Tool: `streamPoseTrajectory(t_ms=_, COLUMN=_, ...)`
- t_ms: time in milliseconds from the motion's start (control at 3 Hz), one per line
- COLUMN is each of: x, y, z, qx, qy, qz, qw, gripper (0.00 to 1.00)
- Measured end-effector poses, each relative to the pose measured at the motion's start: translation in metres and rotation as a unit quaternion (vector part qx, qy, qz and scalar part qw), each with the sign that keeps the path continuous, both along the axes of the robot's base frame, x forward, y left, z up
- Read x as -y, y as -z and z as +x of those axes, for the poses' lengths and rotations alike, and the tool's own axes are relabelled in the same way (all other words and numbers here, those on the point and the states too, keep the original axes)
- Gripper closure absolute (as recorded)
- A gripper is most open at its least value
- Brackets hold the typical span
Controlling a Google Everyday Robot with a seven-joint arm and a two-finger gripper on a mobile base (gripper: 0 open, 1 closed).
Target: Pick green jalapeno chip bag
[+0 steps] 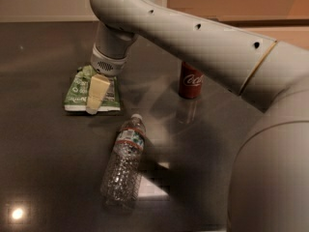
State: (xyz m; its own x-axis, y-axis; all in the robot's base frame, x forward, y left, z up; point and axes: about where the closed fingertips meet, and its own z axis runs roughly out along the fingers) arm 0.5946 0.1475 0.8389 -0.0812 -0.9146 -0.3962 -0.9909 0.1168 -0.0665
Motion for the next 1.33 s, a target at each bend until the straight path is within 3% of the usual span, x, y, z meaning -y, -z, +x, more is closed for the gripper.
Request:
streamPoseTrajectory(t_ms=333, x=-0.005, y=0.002, z=0.003, qx=0.002, qy=-0.006, qz=-0.005, qw=1.0, gripper=0.17)
streamPoseTrajectory(t_ms=1333, x=0.001, y=-0.01, z=-0.001, qx=0.012, qy=-0.021, qz=-0.001, qw=0.9997, gripper=0.87)
